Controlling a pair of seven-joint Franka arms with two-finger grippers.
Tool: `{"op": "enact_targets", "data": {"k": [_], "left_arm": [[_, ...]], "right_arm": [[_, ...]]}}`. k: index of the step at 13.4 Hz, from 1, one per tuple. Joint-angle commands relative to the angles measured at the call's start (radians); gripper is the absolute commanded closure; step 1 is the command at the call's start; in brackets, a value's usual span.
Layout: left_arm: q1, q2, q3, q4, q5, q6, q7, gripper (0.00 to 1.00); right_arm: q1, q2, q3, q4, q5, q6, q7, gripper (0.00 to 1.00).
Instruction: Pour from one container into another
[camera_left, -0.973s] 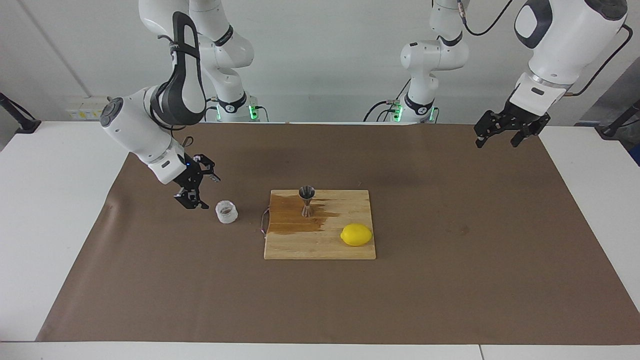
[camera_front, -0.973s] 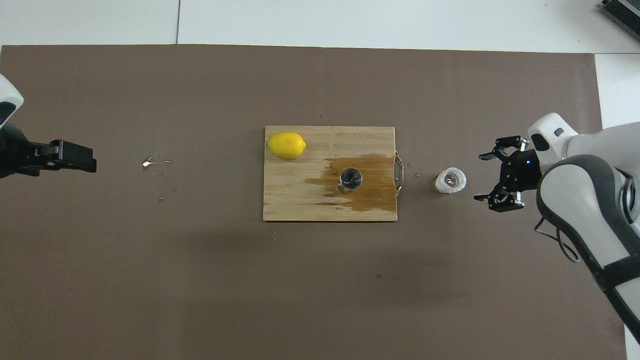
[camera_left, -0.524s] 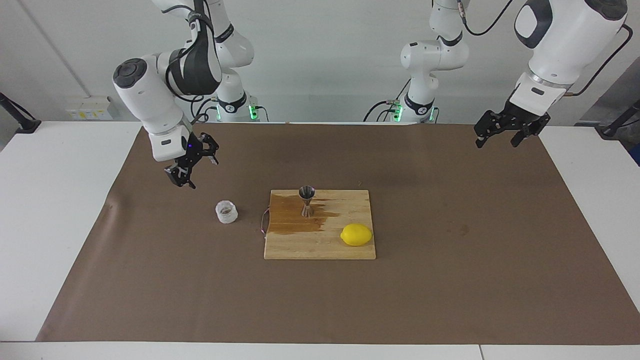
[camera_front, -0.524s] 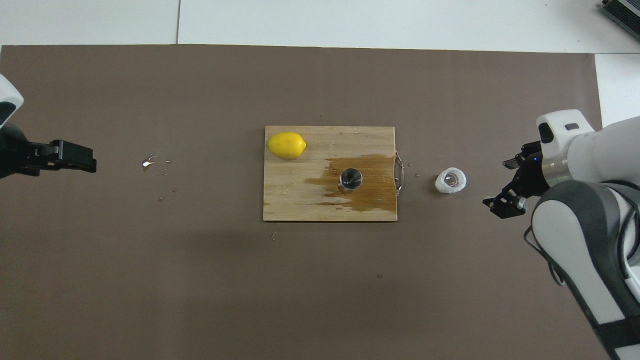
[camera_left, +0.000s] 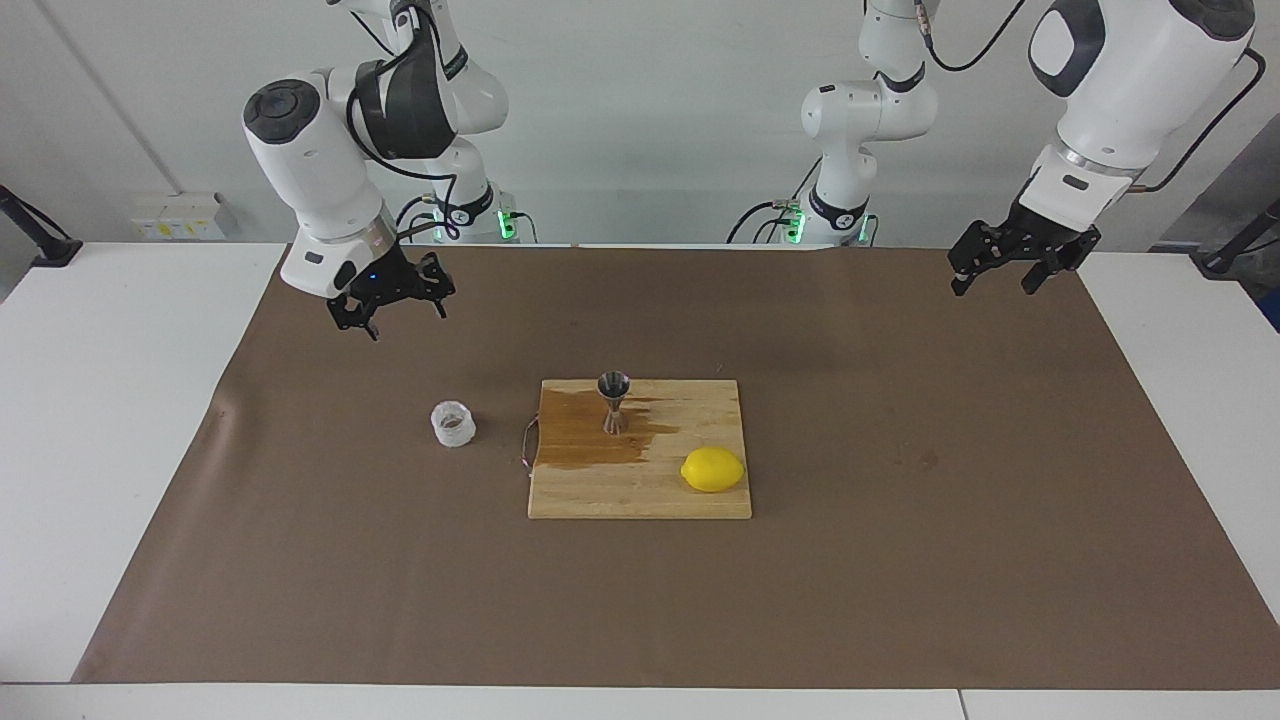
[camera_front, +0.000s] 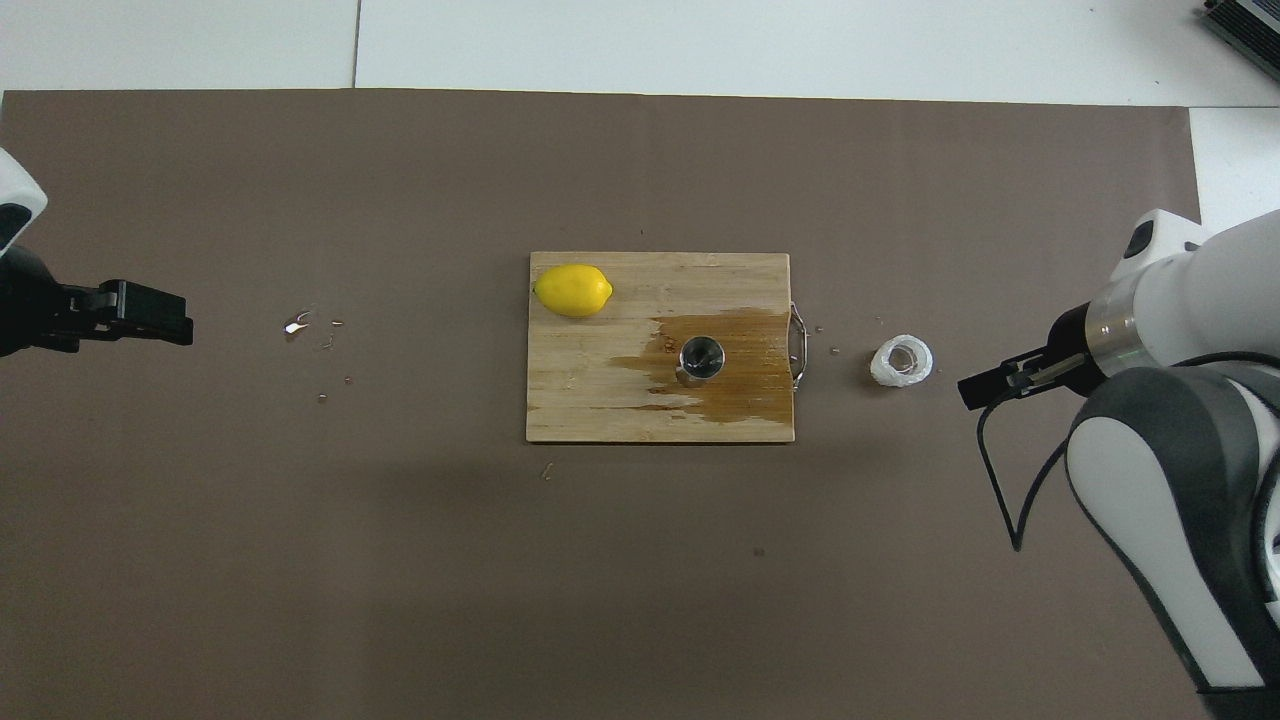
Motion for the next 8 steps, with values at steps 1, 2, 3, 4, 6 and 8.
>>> {"op": "enact_targets", "data": {"k": [1,2,3,4,6,8], "left_arm": [[0.007,-0.012,-0.005,-0.002,0.015,-0.015,-0.004,0.0],[0.007,-0.012,-0.005,-0.002,0.015,-0.015,-0.004,0.0],[0.007,-0.012,-0.005,-0.002,0.015,-0.016,-0.004,0.0],[0.007,-0.011,-0.005,-0.002,0.015,-0.016,-0.004,0.0],[0.007,-0.011,-0.005,-0.002,0.015,-0.016,-0.004,0.0],[0.007,-0.012,-0.005,-0.002,0.015,-0.016,-0.004,0.0]], "right_arm": [[-0.004,0.009,0.001,0.085,-0.022,-0.1,0.262,0.0],[-0.004,0.009,0.001,0.134,-0.026,-0.158,0.322,0.0],[-0.006,0.014,0.001,0.185,-0.029,-0.21,0.34,0.0],[-0.018,0.014,-0.002,0.228,-0.028,-0.263,0.34,0.0],[-0.021,0.002,-0.017,0.265,-0.017,-0.297,0.328,0.0],[-0.029,-0.037,-0.028,0.259,-0.006,-0.304,0.328,0.0]]}}
